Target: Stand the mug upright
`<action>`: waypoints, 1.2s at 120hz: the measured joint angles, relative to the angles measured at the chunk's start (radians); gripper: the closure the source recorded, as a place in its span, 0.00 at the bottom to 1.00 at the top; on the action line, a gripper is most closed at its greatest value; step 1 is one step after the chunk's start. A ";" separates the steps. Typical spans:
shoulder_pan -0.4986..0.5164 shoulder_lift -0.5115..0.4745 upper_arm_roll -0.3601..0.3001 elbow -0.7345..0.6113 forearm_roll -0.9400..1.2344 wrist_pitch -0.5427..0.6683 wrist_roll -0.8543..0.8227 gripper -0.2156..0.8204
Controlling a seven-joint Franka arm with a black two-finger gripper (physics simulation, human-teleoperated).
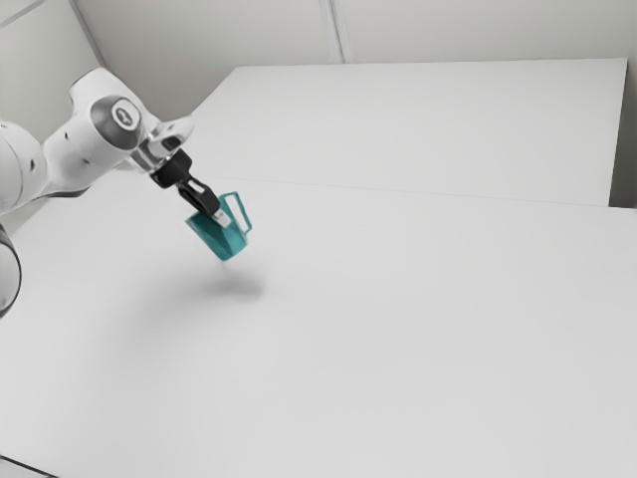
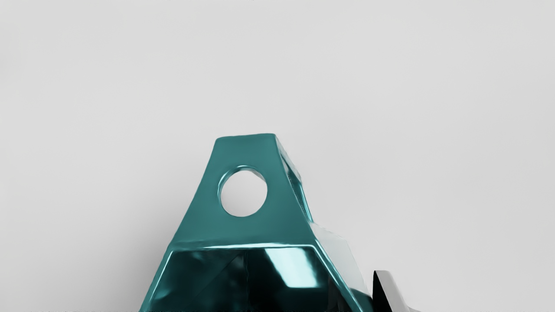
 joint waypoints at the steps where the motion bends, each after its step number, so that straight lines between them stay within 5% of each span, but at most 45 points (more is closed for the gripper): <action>1: 0.000 0.000 -0.005 0.001 0.010 0.005 -0.005 0.95; 30: -0.004 0.012 -0.111 -0.009 0.196 0.109 -0.152 0.95; 144: -0.101 -0.022 -0.154 -0.199 0.317 0.284 -0.531 0.95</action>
